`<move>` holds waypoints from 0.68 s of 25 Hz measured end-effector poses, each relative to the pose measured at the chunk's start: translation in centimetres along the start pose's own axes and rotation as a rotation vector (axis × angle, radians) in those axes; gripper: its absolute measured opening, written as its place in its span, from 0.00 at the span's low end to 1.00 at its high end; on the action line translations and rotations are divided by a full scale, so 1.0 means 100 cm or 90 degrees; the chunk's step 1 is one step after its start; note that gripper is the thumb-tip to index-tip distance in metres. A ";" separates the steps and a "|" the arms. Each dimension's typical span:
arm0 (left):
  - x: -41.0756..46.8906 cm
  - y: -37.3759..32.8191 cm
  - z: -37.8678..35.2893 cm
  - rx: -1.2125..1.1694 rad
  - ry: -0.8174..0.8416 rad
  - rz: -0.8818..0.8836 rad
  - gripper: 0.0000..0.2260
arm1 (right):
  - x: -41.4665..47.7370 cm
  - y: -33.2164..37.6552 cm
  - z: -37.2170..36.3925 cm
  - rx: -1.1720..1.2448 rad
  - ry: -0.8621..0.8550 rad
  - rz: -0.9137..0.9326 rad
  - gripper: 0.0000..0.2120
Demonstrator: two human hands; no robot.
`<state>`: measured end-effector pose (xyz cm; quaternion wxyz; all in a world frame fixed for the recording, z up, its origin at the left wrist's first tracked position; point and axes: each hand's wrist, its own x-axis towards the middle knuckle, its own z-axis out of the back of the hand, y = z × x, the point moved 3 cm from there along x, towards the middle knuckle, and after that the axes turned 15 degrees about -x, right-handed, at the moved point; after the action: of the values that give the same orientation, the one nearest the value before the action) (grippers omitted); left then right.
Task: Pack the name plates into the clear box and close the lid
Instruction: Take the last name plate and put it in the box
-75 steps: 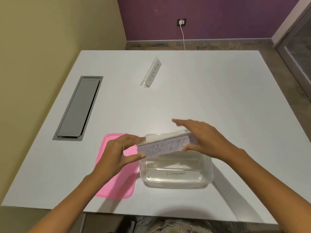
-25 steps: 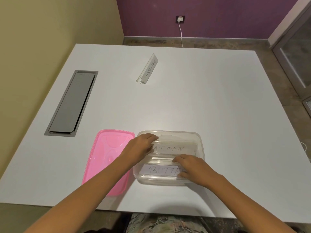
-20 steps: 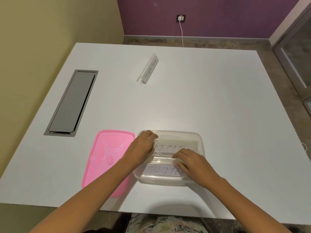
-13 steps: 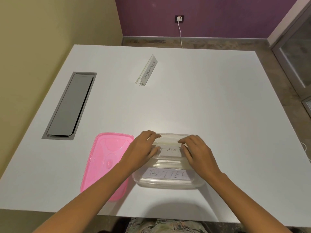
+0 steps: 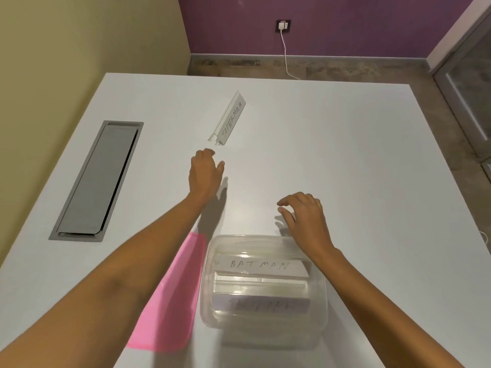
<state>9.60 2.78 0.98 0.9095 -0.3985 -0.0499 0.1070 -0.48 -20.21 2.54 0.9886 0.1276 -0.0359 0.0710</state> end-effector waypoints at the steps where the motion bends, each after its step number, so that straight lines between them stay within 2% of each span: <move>1: 0.017 0.000 -0.004 0.024 -0.004 0.024 0.19 | 0.011 -0.001 -0.003 0.003 0.005 -0.002 0.05; 6: 0.091 0.000 -0.026 0.061 0.005 0.110 0.29 | 0.060 -0.008 -0.021 0.027 0.032 -0.010 0.06; 9: 0.116 0.003 -0.040 0.076 0.014 0.144 0.31 | 0.085 -0.015 -0.034 0.070 0.055 -0.029 0.07; 13: 0.129 0.009 -0.058 0.086 0.033 0.166 0.29 | 0.107 -0.023 -0.046 0.096 0.051 -0.048 0.06; 17: 0.128 0.013 -0.062 0.110 0.020 0.143 0.19 | 0.112 -0.031 -0.051 0.125 0.059 -0.072 0.05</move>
<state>22.96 2.23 -4.13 0.9234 -0.3234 0.0183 0.2058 11.35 -20.41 -2.10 0.9744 0.2221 0.0245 0.0240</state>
